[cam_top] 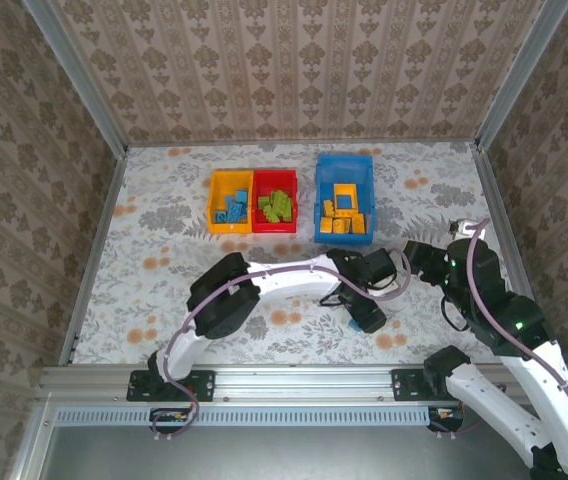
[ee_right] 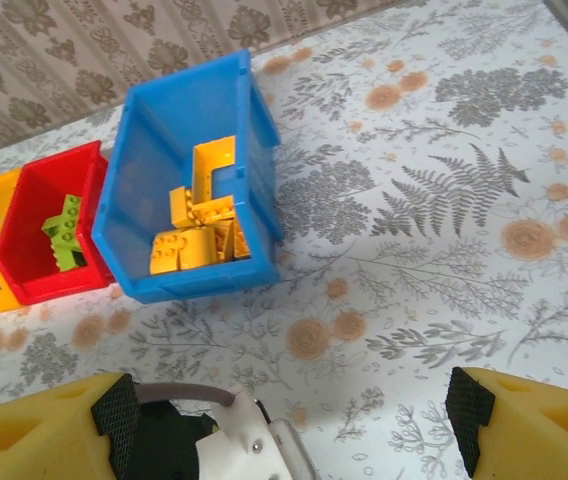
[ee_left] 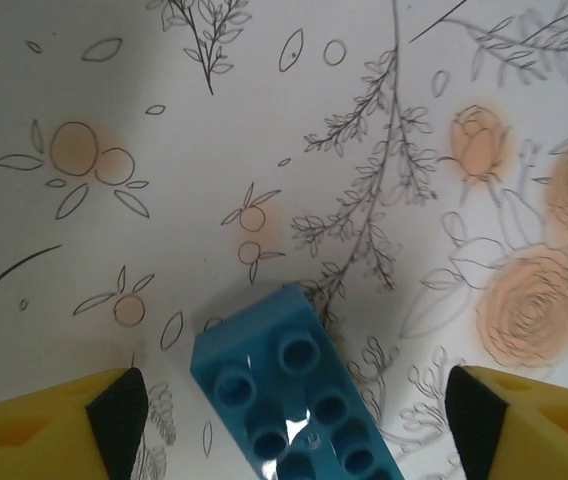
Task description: Sort the legos into containers by color
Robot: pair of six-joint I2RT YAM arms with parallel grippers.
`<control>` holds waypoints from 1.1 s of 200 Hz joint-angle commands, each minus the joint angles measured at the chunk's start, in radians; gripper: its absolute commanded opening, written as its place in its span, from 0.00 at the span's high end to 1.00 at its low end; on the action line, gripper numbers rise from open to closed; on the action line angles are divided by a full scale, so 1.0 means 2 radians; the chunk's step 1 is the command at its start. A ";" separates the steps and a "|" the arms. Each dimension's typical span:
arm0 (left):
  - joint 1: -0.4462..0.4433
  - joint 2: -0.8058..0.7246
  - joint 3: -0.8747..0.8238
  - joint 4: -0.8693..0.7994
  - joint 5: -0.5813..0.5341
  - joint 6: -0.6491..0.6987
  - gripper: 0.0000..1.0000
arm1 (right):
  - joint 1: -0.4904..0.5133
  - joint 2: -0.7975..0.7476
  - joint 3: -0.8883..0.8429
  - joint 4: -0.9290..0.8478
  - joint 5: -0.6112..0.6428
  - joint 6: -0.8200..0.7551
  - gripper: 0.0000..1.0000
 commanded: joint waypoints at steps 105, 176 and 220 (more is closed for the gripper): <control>0.012 -0.003 -0.013 -0.023 -0.033 -0.039 0.81 | 0.001 -0.010 0.008 -0.022 -0.025 0.007 0.18; 0.168 -0.211 -0.136 -0.021 -0.073 -0.083 0.81 | 0.009 0.115 -0.002 0.108 -0.212 -0.043 0.23; 0.346 -0.265 -0.139 -0.028 -0.066 -0.047 0.80 | 0.088 0.263 0.024 0.252 -0.256 -0.057 0.23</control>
